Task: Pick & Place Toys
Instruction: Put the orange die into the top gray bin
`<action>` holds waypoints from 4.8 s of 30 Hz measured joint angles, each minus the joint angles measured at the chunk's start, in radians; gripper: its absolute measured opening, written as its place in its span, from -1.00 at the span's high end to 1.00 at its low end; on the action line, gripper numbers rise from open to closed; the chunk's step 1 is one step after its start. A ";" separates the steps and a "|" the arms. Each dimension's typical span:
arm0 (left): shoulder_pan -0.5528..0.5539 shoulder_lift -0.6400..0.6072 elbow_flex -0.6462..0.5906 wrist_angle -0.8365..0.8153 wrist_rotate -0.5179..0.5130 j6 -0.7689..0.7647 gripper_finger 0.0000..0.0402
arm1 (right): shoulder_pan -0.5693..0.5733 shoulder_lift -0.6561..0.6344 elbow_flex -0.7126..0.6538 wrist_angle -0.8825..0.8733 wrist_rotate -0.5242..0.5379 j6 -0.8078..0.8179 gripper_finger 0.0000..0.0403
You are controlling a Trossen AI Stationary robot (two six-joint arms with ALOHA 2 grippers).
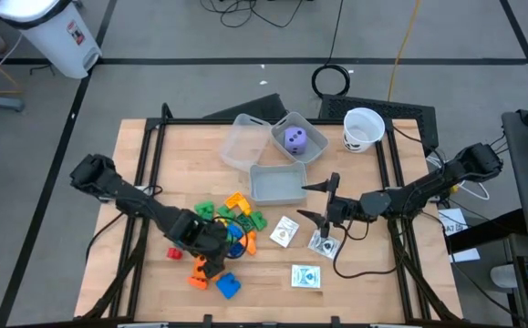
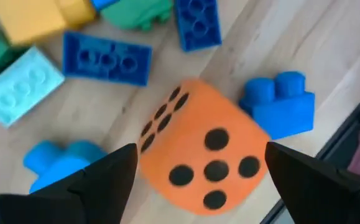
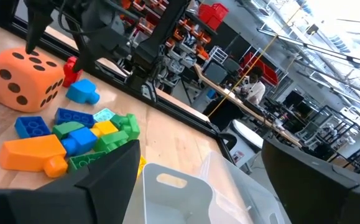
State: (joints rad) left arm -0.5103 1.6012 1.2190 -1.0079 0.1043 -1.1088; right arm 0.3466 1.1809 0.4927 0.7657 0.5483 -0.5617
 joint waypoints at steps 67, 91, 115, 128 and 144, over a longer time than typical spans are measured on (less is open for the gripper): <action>-0.098 -0.110 -0.440 0.633 -0.334 -0.334 0.21 | 0.003 0.000 -0.001 0.000 -0.004 0.052 -0.61; -0.080 -0.174 -0.183 0.658 -0.633 0.150 0.66 | 0.003 0.001 -0.001 0.066 -0.161 0.164 -0.61; 0.039 -0.176 -0.138 0.857 -0.597 0.447 0.65 | 0.114 0.263 0.123 0.121 -0.103 0.004 -0.91; 0.104 -0.178 -0.138 0.897 -0.552 0.507 0.65 | 0.040 0.424 0.284 0.096 -0.133 0.067 -0.86; 0.105 -0.181 -0.136 0.922 -0.562 0.550 0.64 | 0.027 0.456 0.337 0.082 -0.130 0.055 0.05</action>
State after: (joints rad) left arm -0.4053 1.4204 1.0828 -0.0855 -0.4577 -0.5588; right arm 0.3733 1.6371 0.8295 0.8478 0.4183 -0.5062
